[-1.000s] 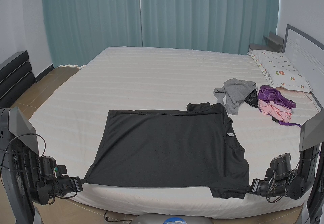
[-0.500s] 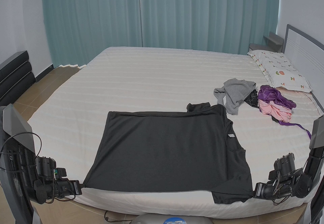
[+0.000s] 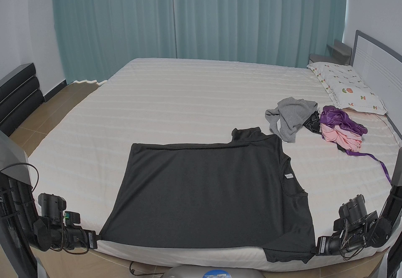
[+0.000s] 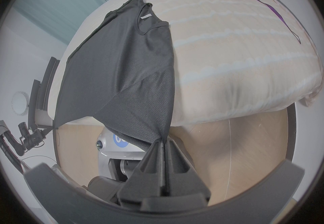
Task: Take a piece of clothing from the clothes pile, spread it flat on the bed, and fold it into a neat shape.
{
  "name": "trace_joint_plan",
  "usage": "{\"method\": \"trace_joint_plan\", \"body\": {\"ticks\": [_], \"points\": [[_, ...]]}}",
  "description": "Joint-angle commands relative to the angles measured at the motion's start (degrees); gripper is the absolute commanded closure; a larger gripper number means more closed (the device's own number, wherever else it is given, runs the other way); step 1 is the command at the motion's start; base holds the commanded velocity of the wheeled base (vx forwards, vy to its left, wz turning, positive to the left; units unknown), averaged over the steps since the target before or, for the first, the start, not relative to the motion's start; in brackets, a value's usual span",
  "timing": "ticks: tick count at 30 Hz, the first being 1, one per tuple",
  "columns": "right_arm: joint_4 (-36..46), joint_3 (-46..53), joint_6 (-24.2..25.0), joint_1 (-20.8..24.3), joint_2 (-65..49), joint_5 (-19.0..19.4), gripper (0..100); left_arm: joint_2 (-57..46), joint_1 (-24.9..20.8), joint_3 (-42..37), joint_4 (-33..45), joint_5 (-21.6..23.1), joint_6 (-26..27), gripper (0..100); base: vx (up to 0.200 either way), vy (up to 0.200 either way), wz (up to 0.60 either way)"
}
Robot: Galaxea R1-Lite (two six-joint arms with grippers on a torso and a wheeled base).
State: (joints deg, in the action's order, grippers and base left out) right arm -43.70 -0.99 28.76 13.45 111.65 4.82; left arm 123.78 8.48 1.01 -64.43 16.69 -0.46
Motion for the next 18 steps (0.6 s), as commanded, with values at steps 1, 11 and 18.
{"method": "trace_joint_plan", "body": {"ticks": [1, 11, 18], "points": [[2.3, 1.0, 0.0, 1.3, -4.7, -0.1, 100, -4.3, 0.0, -1.0, 3.1, -0.3, 2.2, 100, 0.000, 0.000, 0.00], [8.5, 1.0, -1.8, 3.4, -8.1, -2.3, 100, -9.7, -0.2, -1.0, 11.7, -3.9, 5.1, 100, 0.000, 0.000, 0.00], [11.4, 1.0, -1.8, 4.2, -10.3, -2.4, 100, -14.2, -0.3, -1.0, 18.5, -3.9, 8.2, 100, 0.000, 0.000, 0.00]]}}
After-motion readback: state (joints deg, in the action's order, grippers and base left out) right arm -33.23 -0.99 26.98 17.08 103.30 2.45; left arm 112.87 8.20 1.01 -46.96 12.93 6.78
